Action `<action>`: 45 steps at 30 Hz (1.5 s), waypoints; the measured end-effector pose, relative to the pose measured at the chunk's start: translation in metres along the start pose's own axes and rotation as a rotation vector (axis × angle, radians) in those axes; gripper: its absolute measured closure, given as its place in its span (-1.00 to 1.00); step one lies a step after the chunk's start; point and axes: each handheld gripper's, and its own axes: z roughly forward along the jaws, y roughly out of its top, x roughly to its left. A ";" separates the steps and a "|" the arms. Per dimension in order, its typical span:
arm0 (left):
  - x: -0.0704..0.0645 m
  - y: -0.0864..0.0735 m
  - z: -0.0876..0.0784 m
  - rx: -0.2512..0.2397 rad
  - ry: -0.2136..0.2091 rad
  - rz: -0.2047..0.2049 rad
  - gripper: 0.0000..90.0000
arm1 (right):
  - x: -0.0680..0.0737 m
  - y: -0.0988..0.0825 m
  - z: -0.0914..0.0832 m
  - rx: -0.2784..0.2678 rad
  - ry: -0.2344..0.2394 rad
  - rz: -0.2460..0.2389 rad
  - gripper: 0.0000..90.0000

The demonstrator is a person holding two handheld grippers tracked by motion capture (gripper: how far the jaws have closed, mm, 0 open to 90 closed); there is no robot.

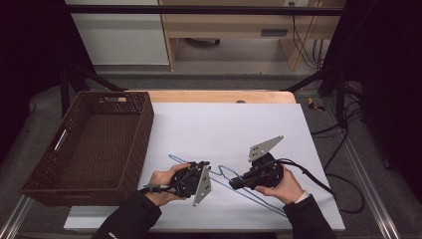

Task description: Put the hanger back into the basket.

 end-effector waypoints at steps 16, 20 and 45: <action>0.000 0.006 -0.004 0.059 -0.039 -0.004 0.92 | 0.001 0.000 -0.010 -0.060 -0.089 -0.036 0.68; 0.003 0.008 -0.005 0.096 -0.040 -0.042 0.92 | 0.001 -0.001 -0.017 -0.090 -0.151 -0.055 0.44; 0.046 0.013 0.001 0.286 -0.043 -0.358 0.92 | -0.010 -0.038 -0.069 -0.364 -0.590 0.062 -0.80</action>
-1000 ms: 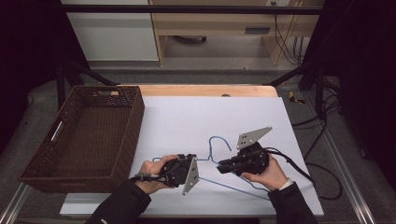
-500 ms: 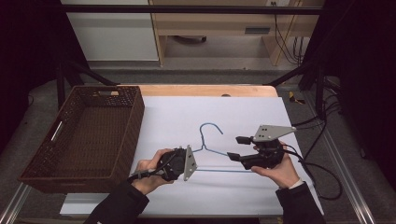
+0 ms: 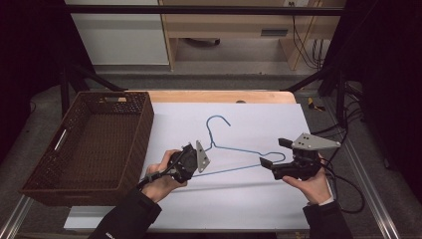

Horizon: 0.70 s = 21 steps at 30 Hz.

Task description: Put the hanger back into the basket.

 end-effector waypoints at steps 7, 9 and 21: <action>0.013 0.011 -0.002 0.032 -0.027 -0.074 0.92 | -0.003 -0.012 -0.007 0.004 -0.024 0.017 -0.83; 0.017 0.015 -0.003 0.041 -0.028 -0.093 0.92 | -0.003 -0.017 -0.009 0.006 -0.029 0.024 -0.84; 0.043 0.029 -0.016 0.060 -0.062 -0.215 0.92 | -0.005 -0.036 -0.009 0.030 -0.048 0.039 -0.85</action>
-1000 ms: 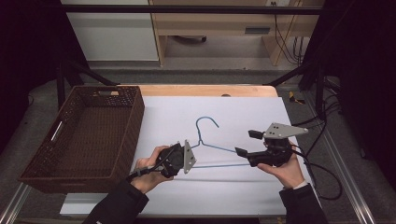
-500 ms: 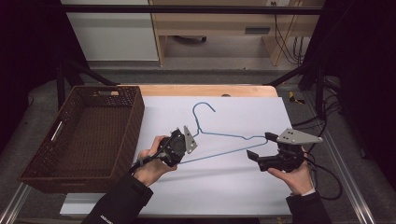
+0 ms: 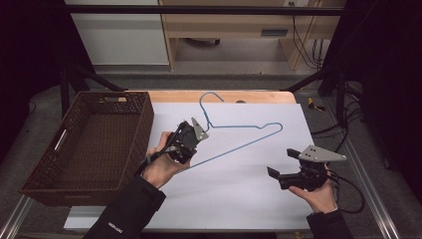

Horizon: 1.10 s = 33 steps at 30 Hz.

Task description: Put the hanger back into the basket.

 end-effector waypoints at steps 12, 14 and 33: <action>0.032 0.010 -0.025 0.007 -0.037 -0.084 0.92 | 0.001 -0.009 0.005 0.017 -0.017 -0.002 -0.86; 0.037 0.010 -0.030 0.001 -0.035 -0.095 0.92 | 0.000 -0.010 0.007 0.020 -0.019 0.001 -0.86; 0.097 -0.026 -0.075 -0.018 0.077 -0.207 0.92 | 0.000 -0.014 0.012 0.017 -0.026 0.006 -0.88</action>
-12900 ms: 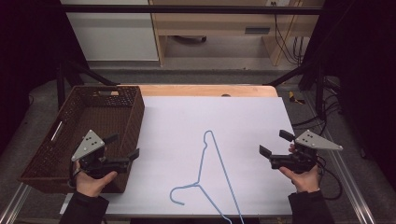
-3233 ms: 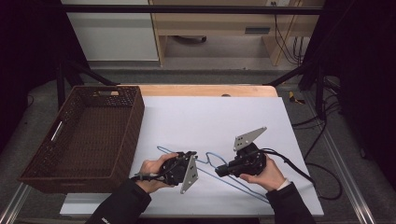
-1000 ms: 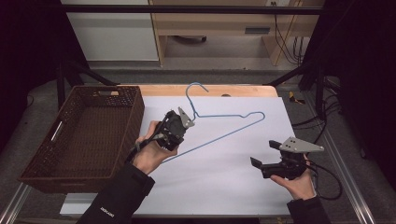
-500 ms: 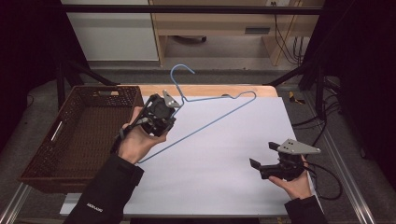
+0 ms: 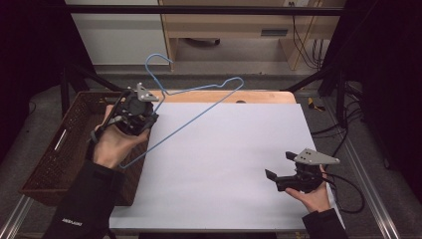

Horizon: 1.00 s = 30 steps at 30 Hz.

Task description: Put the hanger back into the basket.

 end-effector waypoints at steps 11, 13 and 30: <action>0.034 -0.026 -0.008 0.025 0.044 -0.032 0.92 | 0.000 0.000 0.001 0.000 -0.001 -0.005 -0.88; 0.040 -0.030 -0.008 0.024 0.060 -0.045 0.92 | 0.000 0.000 0.001 0.000 0.000 -0.006 -0.88; 0.084 -0.063 -0.017 0.038 0.142 -0.131 0.92 | 0.000 0.000 0.001 0.000 -0.006 -0.006 -0.91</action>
